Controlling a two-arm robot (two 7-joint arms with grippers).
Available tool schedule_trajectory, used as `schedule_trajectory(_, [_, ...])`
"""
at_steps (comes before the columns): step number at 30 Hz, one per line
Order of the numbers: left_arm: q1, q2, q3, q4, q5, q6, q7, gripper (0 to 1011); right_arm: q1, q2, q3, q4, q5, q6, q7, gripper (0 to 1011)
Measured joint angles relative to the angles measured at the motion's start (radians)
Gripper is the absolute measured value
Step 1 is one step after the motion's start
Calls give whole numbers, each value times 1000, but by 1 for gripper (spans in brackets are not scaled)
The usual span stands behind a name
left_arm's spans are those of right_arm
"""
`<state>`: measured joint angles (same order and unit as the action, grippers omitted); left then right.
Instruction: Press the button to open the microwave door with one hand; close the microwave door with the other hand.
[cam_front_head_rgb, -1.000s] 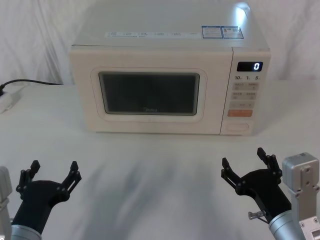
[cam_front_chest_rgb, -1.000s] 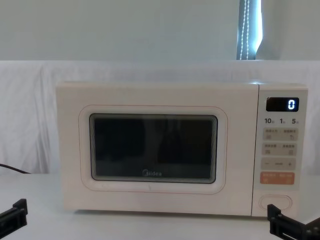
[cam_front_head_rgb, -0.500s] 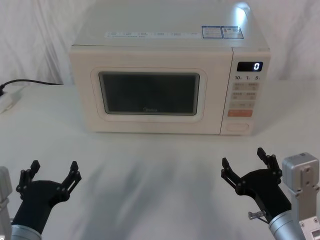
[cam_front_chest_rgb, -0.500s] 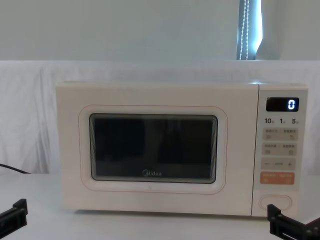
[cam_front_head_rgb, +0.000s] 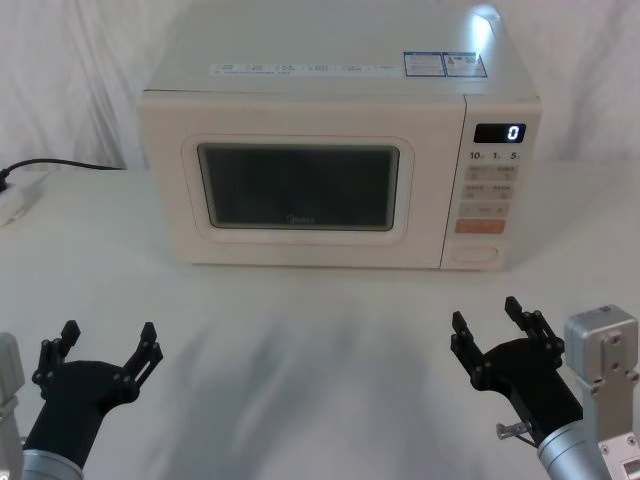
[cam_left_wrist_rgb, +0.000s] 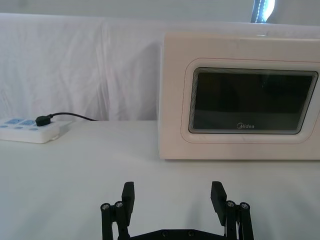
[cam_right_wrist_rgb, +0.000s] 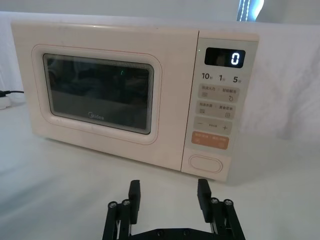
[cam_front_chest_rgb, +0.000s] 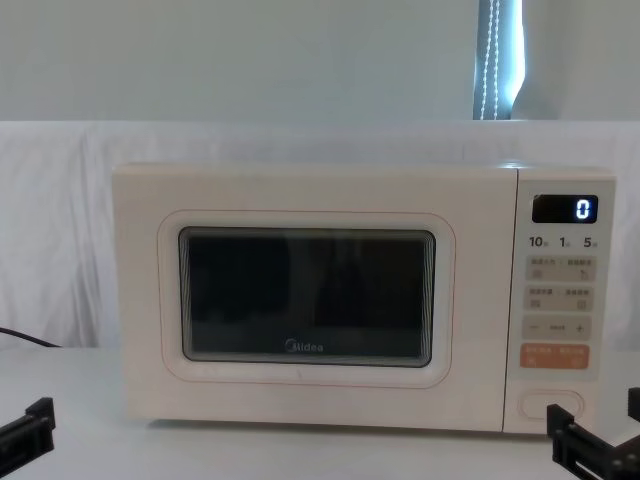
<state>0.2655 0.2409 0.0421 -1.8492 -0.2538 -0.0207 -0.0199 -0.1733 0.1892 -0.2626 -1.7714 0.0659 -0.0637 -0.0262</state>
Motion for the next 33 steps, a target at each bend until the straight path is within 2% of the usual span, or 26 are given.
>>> schedule_trajectory(18, [0, 0, 0, 0, 0, 0, 0, 1001, 0, 0, 0, 0, 0, 0, 0, 218])
schedule_trajectory(19, [0, 0, 0, 0, 0, 0, 0, 1001, 0, 0, 0, 0, 0, 0, 0, 161])
schedule_trajectory(22, [0, 0, 0, 0, 0, 0, 0, 1001, 0, 0, 0, 0, 0, 0, 0, 113])
schedule_trajectory(25, [0, 0, 0, 0, 0, 0, 0, 1001, 0, 0, 0, 0, 0, 0, 0, 10])
schedule_trajectory(33, [0, 0, 0, 0, 0, 0, 0, 1001, 0, 0, 0, 0, 0, 0, 0, 0])
